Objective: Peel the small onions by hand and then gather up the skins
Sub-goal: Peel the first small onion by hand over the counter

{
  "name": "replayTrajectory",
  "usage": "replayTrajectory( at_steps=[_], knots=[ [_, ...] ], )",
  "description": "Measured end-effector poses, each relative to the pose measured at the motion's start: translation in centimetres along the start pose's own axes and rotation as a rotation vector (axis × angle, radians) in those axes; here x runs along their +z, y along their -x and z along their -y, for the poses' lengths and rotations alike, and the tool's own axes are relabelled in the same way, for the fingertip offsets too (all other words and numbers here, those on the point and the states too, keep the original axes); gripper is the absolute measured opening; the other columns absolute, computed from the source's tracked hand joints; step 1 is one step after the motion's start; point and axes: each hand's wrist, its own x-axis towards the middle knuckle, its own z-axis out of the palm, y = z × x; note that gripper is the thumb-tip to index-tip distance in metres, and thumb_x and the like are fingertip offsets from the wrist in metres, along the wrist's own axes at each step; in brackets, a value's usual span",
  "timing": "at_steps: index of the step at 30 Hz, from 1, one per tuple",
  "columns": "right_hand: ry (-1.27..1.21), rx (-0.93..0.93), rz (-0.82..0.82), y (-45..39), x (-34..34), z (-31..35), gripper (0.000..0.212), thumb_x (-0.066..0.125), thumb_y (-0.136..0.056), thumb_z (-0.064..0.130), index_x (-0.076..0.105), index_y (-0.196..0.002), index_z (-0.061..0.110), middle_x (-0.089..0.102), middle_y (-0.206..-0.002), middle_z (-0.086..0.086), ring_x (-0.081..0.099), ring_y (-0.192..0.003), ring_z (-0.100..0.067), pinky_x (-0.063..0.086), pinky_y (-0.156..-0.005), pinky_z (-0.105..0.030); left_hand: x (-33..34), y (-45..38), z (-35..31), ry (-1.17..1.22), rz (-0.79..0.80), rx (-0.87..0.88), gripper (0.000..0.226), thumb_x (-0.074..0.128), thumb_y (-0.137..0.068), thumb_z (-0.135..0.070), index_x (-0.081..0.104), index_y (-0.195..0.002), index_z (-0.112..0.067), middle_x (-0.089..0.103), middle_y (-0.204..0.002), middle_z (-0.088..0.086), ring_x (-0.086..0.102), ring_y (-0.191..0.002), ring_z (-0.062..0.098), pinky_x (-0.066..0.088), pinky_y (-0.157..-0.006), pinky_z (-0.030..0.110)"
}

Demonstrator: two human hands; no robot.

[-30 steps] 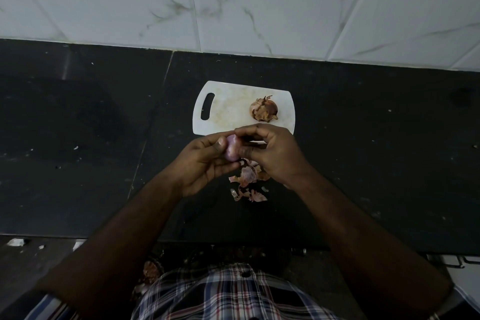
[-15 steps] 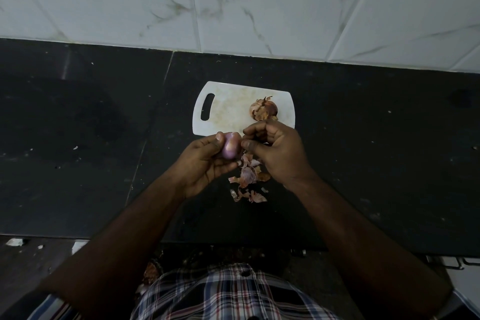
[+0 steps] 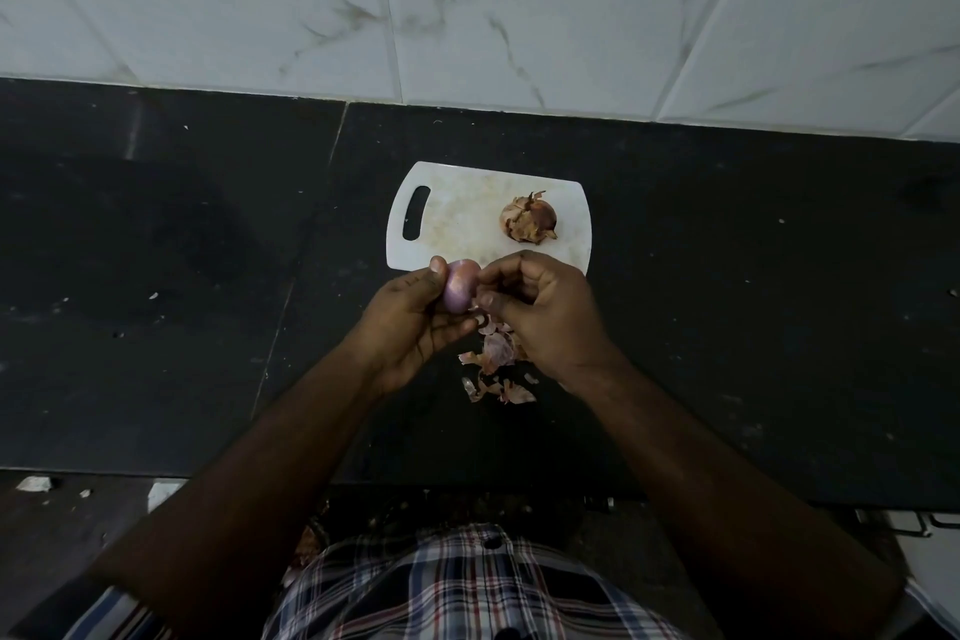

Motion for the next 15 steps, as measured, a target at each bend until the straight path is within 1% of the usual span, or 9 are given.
replayTrajectory(
  at_steps=[1,3,5,6,8,10,12,13,15],
  knots=[
    [-0.042,0.024,0.001,0.1,-0.1,0.0,0.026,0.073,-0.084,-0.002,0.071,-0.090,0.023,0.075,-0.089,-0.001,0.072,-0.087,-0.016,0.060,-0.079,-0.033,-0.1,0.0,0.0,-0.002,-0.016,0.002,0.044,0.045,-0.105,-0.033,0.059,-0.128,0.002,0.073,-0.102,0.020,0.074,-0.081,0.022,0.062,-0.067,0.027],
    [-0.050,0.063,-0.069,0.0,-0.6,-0.1,0.020,0.073,-0.086,0.002,0.073,-0.092,0.022,0.075,-0.088,-0.001,0.073,-0.085,-0.016,0.061,-0.077,-0.036,-0.2,0.1,-0.2,-0.011,-0.021,-0.020,0.043,0.045,-0.105,-0.035,0.058,-0.127,-0.001,0.074,-0.102,0.020,0.074,-0.079,0.023,0.062,-0.065,0.028],
    [0.065,0.079,-0.121,-0.2,-1.3,-0.4,0.011,0.073,-0.088,0.011,0.075,-0.094,0.020,0.075,-0.086,0.004,0.072,-0.082,-0.009,0.061,-0.078,-0.034,-0.2,0.4,-0.2,-0.050,-0.018,-0.050,0.043,0.047,-0.104,-0.039,0.061,-0.123,-0.003,0.074,-0.102,0.019,0.073,-0.077,0.023,0.061,-0.065,0.029],
    [0.127,0.080,-0.109,-0.2,-1.6,-0.5,0.009,0.074,-0.087,0.015,0.076,-0.094,0.020,0.075,-0.085,0.006,0.071,-0.081,-0.006,0.060,-0.078,-0.033,-0.2,0.4,-0.2,-0.070,-0.022,-0.054,0.042,0.048,-0.103,-0.040,0.062,-0.121,-0.004,0.074,-0.102,0.018,0.072,-0.077,0.022,0.060,-0.066,0.029],
    [0.193,0.078,-0.067,-0.2,-1.6,-0.5,0.014,0.076,-0.086,0.014,0.077,-0.099,0.020,0.075,-0.091,0.008,0.070,-0.084,-0.003,0.060,-0.080,-0.032,-0.1,0.3,0.0,-0.088,-0.032,-0.046,0.039,0.050,-0.103,-0.039,0.064,-0.119,-0.006,0.072,-0.098,0.015,0.070,-0.076,0.018,0.058,-0.068,0.028],
    [0.174,0.080,-0.041,-0.2,-1.4,-0.2,0.025,0.077,-0.085,0.015,0.075,-0.109,0.019,0.074,-0.103,0.006,0.070,-0.090,-0.003,0.058,-0.083,-0.028,0.1,0.2,0.1,-0.078,-0.031,-0.031,0.035,0.051,-0.103,-0.034,0.064,-0.120,-0.006,0.072,-0.098,0.012,0.070,-0.079,0.016,0.059,-0.073,0.028],
    [0.143,0.100,-0.007,-0.2,-0.8,0.2,0.039,0.080,-0.083,0.025,0.071,-0.120,0.018,0.073,-0.108,0.005,0.069,-0.094,-0.004,0.056,-0.081,-0.019,0.3,0.2,0.1,-0.082,-0.002,-0.015,0.036,0.054,-0.102,-0.029,0.063,-0.123,-0.002,0.072,-0.105,0.015,0.071,-0.088,0.019,0.060,-0.082,0.030],
    [0.159,0.100,0.000,-0.2,-0.5,0.2,0.045,0.081,-0.081,0.028,0.069,-0.122,0.017,0.071,-0.110,0.004,0.069,-0.096,-0.006,0.056,-0.082,-0.019,0.3,0.2,0.0,-0.098,0.015,-0.007,0.039,0.057,-0.099,-0.029,0.062,-0.125,0.001,0.072,-0.110,0.018,0.070,-0.094,0.022,0.059,-0.086,0.033],
    [0.223,0.060,-0.027,-0.3,0.1,0.1,0.046,0.083,-0.078,0.027,0.070,-0.120,0.015,0.069,-0.112,0.003,0.067,-0.099,-0.010,0.057,-0.087,-0.028,0.4,0.3,0.0,-0.124,0.027,0.007,0.048,0.062,-0.091,-0.029,0.061,-0.127,0.003,0.070,-0.115,0.021,0.069,-0.099,0.026,0.058,-0.092,0.037]
  ],
)
